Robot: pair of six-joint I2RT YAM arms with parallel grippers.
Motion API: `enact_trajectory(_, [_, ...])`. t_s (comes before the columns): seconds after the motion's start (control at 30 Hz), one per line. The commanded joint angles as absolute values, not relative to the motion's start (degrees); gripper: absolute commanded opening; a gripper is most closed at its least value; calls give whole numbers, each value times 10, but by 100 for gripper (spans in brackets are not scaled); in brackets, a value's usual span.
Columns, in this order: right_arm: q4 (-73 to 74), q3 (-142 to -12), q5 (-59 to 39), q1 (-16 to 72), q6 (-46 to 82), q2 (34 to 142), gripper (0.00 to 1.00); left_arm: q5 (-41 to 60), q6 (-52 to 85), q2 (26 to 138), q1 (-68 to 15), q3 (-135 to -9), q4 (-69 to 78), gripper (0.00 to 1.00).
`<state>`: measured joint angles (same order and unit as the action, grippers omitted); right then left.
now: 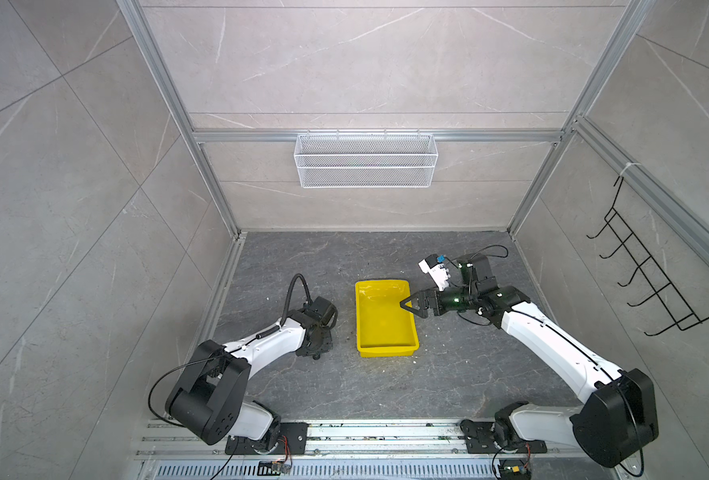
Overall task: Put the screwdriver in the bin
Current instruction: 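Lift the screwdriver with the left gripper and carry it over the yellow bin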
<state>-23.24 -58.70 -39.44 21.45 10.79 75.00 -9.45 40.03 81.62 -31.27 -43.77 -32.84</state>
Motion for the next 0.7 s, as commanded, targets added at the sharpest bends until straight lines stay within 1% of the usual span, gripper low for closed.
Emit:
enact_trajectory(0.0, [-230,-593,-405,214,112,748,100,-102,390,785,-315,-467,-367,0])
enact_trajectory(0.23, [-237,-589,-399,213,106,735,100,-94,390,738,-315,-479,-393,0])
enact_trajectory(0.43, [-248,-593,-396,214,92,739,99,-93,396,701,-321,-513,-421,0])
enact_trajectory(0.53, [-250,-596,-395,214,89,741,100,-107,397,702,-336,-547,-448,0])
enact_trajectory(0.67, [-251,-600,-396,213,88,736,100,-124,400,726,-377,-610,-465,0])
